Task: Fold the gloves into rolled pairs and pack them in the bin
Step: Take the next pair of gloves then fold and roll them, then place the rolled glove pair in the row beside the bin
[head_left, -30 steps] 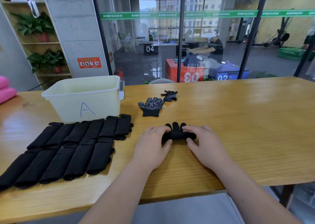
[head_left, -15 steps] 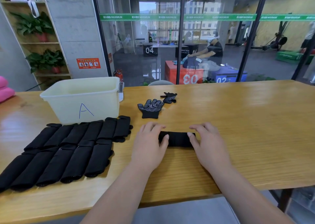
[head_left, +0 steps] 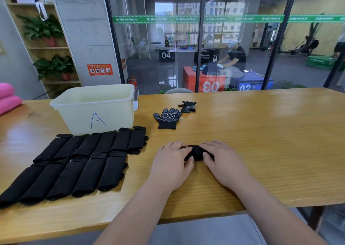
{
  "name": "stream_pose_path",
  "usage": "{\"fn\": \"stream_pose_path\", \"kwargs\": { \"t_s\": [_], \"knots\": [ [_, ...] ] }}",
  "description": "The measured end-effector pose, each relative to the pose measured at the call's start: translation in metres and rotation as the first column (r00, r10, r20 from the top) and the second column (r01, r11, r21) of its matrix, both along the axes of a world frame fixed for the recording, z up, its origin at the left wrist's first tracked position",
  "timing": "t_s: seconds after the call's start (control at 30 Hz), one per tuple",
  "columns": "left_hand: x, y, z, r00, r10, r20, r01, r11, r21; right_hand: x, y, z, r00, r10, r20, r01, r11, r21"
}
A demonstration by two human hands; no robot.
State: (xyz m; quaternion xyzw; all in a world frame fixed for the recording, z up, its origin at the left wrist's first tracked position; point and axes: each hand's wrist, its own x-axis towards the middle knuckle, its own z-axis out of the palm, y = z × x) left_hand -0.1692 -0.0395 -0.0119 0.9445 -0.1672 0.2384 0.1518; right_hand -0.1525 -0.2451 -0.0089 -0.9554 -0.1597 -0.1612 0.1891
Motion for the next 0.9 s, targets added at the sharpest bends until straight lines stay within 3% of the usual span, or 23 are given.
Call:
{"fn": "stream_pose_path", "kwargs": {
  "t_s": [0.2, 0.33, 0.43, 0.5, 0.67, 0.9],
  "knots": [
    [0.0, 0.007, 0.006, 0.993, 0.121, -0.011, -0.121, 0.975, -0.185, -0.005, -0.004, 0.002, 0.983, -0.053, 0.177, 0.035, 0.993, 0.109],
    [-0.001, 0.012, 0.01, 0.979, 0.201, -0.032, -0.201, 0.934, -0.294, -0.008, -0.004, 0.006, 0.975, 0.047, 0.215, -0.072, 0.991, 0.11],
    [-0.001, 0.015, 0.01, 0.978, 0.201, -0.052, -0.207, 0.921, -0.331, -0.01, 0.003, 0.007, 0.966, 0.257, 0.038, -0.252, 0.961, -0.113],
    [-0.001, 0.015, 0.01, 0.978, 0.198, -0.06, -0.206, 0.92, -0.333, -0.009, 0.008, 0.009, 0.953, 0.281, -0.114, -0.3, 0.929, -0.218],
    [-0.004, 0.013, 0.013, 0.981, 0.182, -0.067, -0.193, 0.946, -0.261, -0.009, 0.017, 0.014, 0.953, 0.21, -0.22, -0.267, 0.923, -0.276],
    [-0.02, 0.032, 0.02, 0.987, 0.154, -0.044, -0.158, 0.982, -0.107, -0.024, 0.046, 0.006, 0.949, 0.184, -0.255, -0.237, 0.951, -0.2]
  ]
}}
